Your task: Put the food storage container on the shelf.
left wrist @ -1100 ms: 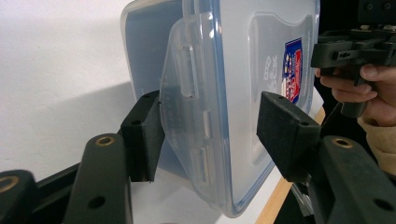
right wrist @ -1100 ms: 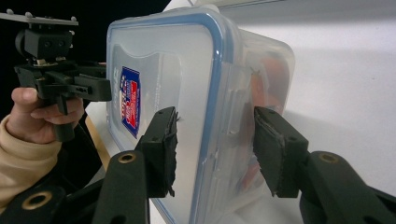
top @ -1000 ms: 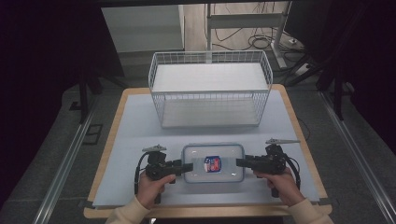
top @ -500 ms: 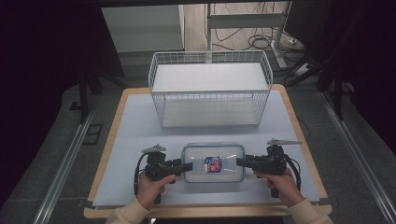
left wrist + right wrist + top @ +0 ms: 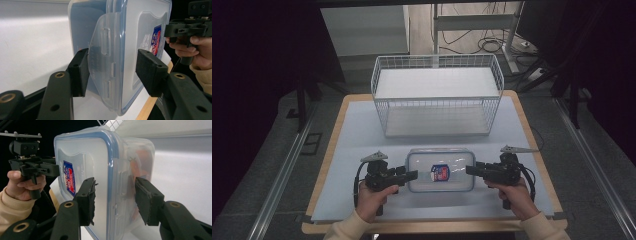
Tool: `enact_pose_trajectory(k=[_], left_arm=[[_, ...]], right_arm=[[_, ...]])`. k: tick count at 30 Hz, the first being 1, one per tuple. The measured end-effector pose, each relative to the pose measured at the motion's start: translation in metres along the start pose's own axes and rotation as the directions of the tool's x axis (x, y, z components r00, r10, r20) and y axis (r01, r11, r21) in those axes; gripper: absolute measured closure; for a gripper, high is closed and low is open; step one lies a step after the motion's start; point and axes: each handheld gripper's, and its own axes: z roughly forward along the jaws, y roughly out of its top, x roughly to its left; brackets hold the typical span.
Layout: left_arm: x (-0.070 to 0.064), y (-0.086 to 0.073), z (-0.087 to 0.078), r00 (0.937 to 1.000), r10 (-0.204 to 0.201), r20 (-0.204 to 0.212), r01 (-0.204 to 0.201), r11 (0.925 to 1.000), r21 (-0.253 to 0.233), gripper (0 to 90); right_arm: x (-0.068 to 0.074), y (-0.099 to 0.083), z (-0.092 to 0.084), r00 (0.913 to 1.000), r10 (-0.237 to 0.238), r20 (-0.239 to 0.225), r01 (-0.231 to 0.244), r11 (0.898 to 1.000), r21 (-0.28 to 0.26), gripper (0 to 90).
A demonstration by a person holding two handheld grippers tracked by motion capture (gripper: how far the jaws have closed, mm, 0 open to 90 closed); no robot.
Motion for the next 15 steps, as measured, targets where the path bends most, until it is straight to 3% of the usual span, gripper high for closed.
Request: enact_pose_trajectory(k=[15], left_arm=[[-0.003,0.016,-0.012,0.9995,0.029,-0.006,-0.03,0.9987,-0.042,46.5]], right_arm=[[0.013,0.02,-0.002,0.9981,-0.061,0.011,0.062,0.997,-0.04,52.4]])
